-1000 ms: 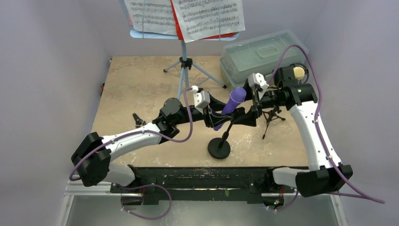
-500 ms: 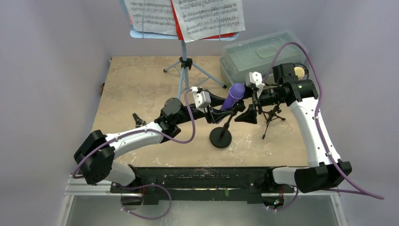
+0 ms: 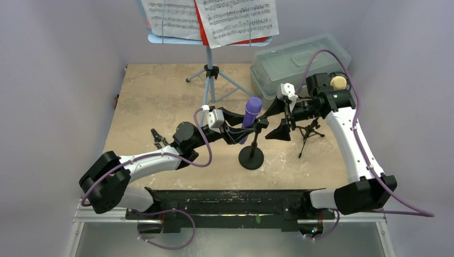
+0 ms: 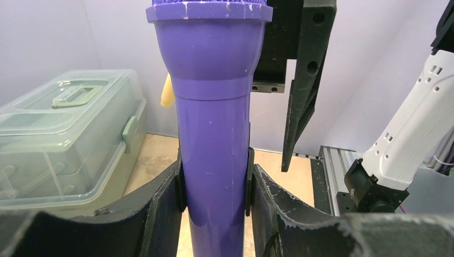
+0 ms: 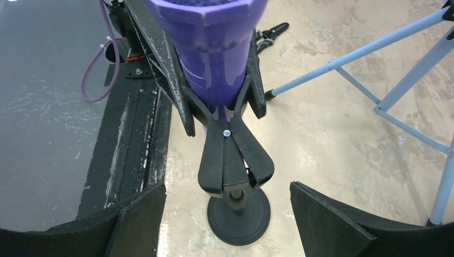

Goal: Pack up the instrument practice props
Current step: Move the microphone stand with the microphone to the center of the board.

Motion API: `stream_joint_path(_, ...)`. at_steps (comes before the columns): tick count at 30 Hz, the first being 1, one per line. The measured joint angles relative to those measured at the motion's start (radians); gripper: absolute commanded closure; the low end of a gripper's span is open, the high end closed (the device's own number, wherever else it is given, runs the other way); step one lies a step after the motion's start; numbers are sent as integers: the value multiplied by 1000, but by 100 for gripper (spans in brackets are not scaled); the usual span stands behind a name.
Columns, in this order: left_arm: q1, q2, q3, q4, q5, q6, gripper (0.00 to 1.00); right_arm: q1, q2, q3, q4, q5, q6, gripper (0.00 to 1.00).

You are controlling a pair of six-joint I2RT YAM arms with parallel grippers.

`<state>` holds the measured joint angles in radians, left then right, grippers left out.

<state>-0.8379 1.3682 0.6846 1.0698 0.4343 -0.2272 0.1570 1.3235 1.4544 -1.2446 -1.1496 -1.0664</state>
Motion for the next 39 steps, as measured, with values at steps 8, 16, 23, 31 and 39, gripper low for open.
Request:
stream_joint_path(8,0,0,-5,8,-12,-27,79,37,67,37,-26,-21,-35,15)
stream_joint_path(16,2,-5,-13,13,-23,-48,64,60,72,45,-22,-20,-34,22)
stream_joint_path(23,6,-21,-29,15,-23,-51,56,60,72,45,6,-20,-10,28)
stream_joint_path(31,6,-24,-31,13,-23,-51,56,60,72,46,11,-23,6,29)
stream_joint_path(39,6,-30,-37,11,-23,-54,53,70,80,64,1,-40,2,33)
